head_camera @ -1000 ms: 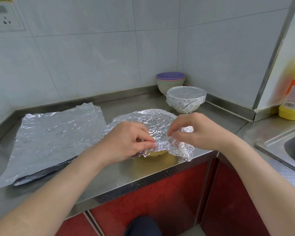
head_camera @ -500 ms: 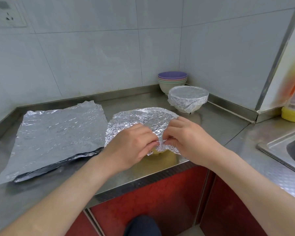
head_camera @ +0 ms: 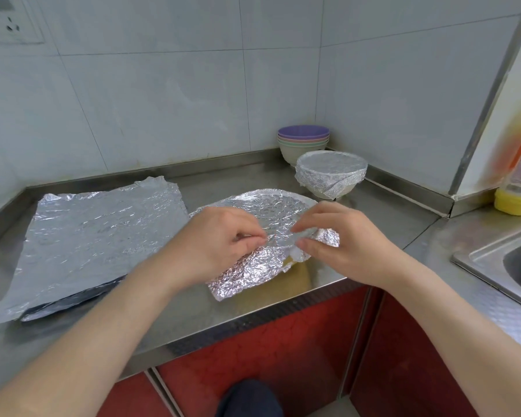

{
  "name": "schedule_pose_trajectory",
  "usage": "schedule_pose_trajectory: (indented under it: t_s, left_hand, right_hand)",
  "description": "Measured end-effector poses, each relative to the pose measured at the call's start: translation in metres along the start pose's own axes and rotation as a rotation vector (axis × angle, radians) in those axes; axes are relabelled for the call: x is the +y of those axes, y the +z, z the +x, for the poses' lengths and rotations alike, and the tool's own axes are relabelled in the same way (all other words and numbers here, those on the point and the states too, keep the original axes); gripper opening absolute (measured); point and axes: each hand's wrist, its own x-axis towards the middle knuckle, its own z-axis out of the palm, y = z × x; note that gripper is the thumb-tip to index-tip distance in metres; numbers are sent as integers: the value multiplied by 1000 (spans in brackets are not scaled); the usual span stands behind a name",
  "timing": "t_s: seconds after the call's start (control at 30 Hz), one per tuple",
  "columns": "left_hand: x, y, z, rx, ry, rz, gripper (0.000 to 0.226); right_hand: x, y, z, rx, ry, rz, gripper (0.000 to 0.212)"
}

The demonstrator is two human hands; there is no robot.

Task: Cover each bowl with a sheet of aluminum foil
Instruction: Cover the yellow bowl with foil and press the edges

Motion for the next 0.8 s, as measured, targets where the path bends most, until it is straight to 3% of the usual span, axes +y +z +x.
schedule_pose_trajectory:
  t_s: [0.2,0.5,0.8]
  left_hand:
    - [-6,8,-5,-38,13,-14,15]
    - [-8,16,-9,16,158,162,34]
    - [12,31,-7,83,97,123,25]
  right_hand:
    - [-10,16,4,-26,17,2,8]
    - [-7,20,7,-15,-62,-71,8]
    - [-9,-18,15,-250,86,67,9]
